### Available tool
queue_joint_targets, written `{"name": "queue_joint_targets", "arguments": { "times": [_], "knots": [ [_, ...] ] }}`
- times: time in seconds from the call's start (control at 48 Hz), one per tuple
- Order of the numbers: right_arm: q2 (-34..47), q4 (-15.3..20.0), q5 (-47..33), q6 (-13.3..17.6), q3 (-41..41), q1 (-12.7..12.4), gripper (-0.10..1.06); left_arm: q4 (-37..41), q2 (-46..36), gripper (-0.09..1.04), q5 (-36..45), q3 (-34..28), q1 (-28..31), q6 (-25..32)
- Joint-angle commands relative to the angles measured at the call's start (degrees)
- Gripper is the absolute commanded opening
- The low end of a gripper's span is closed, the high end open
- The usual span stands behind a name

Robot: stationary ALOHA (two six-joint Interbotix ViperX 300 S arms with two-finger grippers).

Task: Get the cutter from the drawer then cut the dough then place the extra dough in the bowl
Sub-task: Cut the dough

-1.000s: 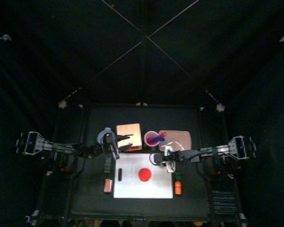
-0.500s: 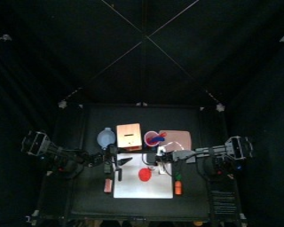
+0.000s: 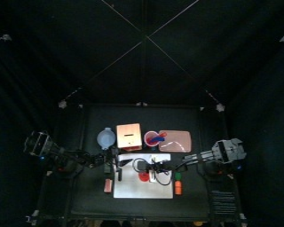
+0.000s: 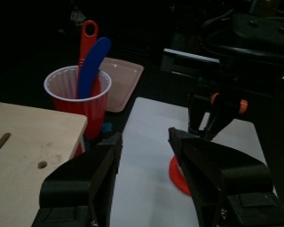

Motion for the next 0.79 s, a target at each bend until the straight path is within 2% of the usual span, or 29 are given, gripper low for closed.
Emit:
{"name": "queue_joint_targets", "arguments": {
  "times": [0.021,0.375,0.708,0.792],
  "knots": [
    [-0.88,-0.09,0.62,0.18,-1.32,0.62,0.41,0.18,-0.26,0.84,-0.53,-0.44,-0.09,0.0],
    [0.18,-0.88,1.32,0.18,-1.76,0.62,0.41,0.18,0.35,0.84,-0.53,-0.62,-0.18,-0.18],
    [2.2,-2.46,4.48,0.26,-4.13,1.85,0.42,0.18,0.44,0.84,-0.53,-0.7,-0.18,-0.09],
    [3.25,-2.46,4.39,0.26,-4.75,2.11,0.45,0.18,0.35,0.84,-0.53,-0.62,-0.18,0.0]
  ]
}}
